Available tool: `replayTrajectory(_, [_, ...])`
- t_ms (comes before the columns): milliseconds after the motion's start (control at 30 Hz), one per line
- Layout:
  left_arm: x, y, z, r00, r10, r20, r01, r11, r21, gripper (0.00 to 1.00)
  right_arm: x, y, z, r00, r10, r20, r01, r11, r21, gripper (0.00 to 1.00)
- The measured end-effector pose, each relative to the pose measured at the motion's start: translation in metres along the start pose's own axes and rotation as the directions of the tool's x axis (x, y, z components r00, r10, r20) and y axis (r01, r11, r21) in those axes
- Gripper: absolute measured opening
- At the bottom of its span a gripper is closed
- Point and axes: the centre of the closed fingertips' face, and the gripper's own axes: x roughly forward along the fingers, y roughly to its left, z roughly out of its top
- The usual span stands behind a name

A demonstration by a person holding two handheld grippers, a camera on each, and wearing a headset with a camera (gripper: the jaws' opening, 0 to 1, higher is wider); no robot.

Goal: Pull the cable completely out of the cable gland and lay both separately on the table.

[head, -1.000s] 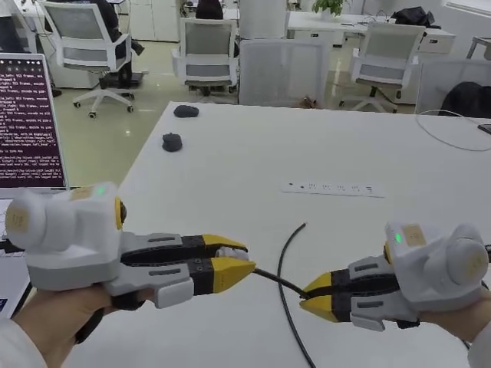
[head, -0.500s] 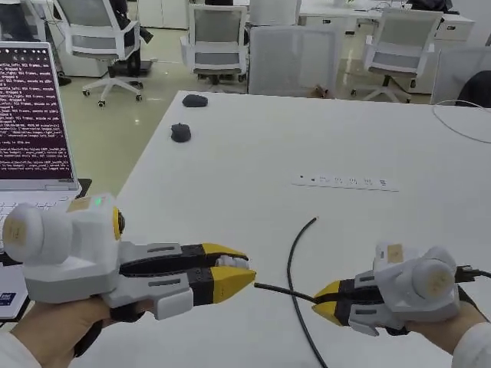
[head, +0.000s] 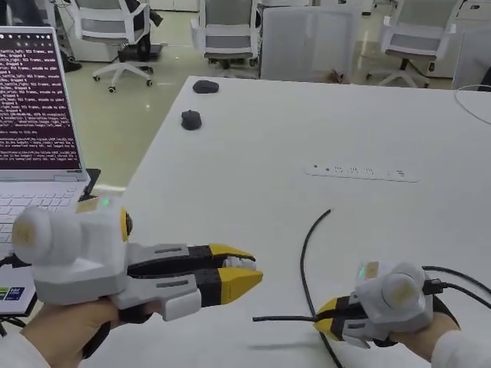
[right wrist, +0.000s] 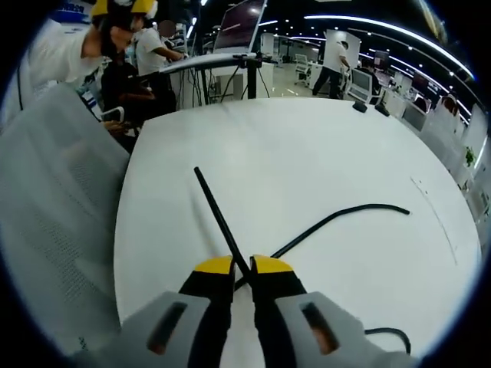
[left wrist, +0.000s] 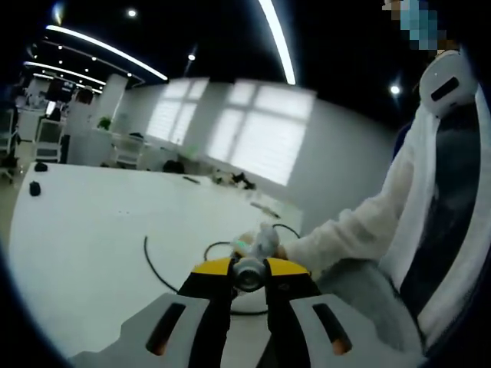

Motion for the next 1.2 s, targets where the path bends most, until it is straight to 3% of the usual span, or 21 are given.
replayTrajectory(300, [0.004, 0.008, -0.009, 0.9996, 0.011, -0.026, -0.011, 1.000, -0.015, 0.17, 0.008, 0.005, -0.010, 0.9993, 0.035, -0.010, -0.034, 0.998, 0.049, 0.08])
replayTrajectory(467, [0.009, 0.011, -0.009, 0.9994, 0.012, -0.032, -0.012, 1.000, -0.018, 0.17, 0.007, 0.004, -0.008, 0.9994, 0.028, 0.018, -0.030, 0.997, 0.070, 0.10])
replayTrajectory(600, [0.015, 0.013, -0.012, 0.9990, 0.008, -0.043, -0.009, 1.000, -0.011, 0.17, 0.004, 0.004, -0.008, 0.9993, 0.027, 0.024, -0.029, 0.997, 0.074, 0.12])
replayTrajectory(833, [0.035, 0.029, -0.020, 0.9971, 0.028, -0.071, -0.027, 1.000, 0.015, 0.17, -0.013, 0.005, -0.005, 0.9986, 0.027, 0.046, -0.030, 0.997, 0.075, 0.21])
replayTrajectory(967, [0.052, 0.044, -0.036, 0.9924, 0.038, -0.117, -0.037, 0.999, 0.014, 0.17, -0.033, 0.005, 0.000, 0.9960, 0.013, 0.089, -0.021, 0.996, 0.092, 0.23])
replayTrajectory(1133, [0.074, 0.063, -0.065, 0.9821, 0.041, -0.184, -0.039, 0.999, 0.015, 0.17, -0.062, -0.002, -0.007, 0.9935, -0.036, 0.108, 0.025, 0.994, 0.106, 0.22])
replayTrajectory(1200, [0.080, 0.073, -0.082, 0.9702, 0.061, -0.235, -0.060, 0.998, 0.010, 0.17, -0.076, -0.009, -0.012, 0.9888, -0.081, 0.126, 0.063, 0.988, 0.139, 0.22])
